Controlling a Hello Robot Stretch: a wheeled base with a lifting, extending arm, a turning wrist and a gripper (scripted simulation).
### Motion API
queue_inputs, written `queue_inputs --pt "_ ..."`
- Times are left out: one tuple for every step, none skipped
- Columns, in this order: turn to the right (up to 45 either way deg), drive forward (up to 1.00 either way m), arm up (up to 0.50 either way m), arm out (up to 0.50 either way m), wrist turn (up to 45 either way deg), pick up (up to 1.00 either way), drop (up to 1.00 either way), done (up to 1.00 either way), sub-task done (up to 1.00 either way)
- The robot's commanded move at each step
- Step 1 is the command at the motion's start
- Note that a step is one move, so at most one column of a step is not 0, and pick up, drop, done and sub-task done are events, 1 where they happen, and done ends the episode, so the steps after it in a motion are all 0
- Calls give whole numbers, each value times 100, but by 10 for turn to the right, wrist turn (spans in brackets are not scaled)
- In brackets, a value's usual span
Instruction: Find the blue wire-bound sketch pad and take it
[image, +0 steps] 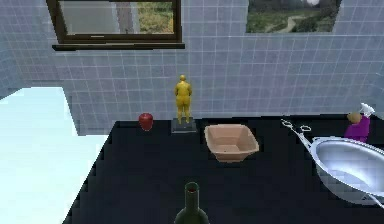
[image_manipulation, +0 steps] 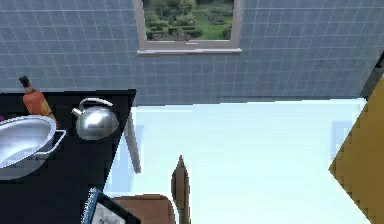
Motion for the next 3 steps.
queue_inputs --pt "-180 0 0 0 0 0 0 0 0" --pt "0 0 50 0 0 0 0 0 0" --pt "0 0 14 0 0 0 0 0 0"
